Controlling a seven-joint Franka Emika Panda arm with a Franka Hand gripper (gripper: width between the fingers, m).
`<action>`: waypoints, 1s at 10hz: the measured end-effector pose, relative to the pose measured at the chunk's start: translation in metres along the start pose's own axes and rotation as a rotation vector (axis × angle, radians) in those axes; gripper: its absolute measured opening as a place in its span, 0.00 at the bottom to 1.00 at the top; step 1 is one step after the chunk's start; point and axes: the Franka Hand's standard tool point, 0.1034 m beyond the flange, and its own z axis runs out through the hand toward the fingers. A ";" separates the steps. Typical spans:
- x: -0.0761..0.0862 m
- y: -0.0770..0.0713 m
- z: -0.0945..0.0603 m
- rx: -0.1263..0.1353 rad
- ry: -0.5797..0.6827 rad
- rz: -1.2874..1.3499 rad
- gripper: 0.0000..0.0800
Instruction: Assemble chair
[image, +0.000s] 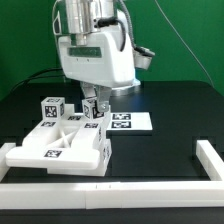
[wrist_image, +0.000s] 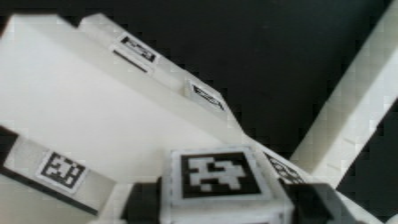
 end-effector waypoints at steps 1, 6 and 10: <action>-0.001 -0.001 0.000 0.003 -0.002 0.067 0.36; 0.002 0.000 -0.001 0.016 -0.019 0.321 0.36; -0.003 -0.002 -0.001 -0.010 -0.037 -0.030 0.78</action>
Offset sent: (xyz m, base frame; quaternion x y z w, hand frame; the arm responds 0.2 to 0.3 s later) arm 0.0000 0.0000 0.0000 0.0000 0.0000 0.1938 0.9810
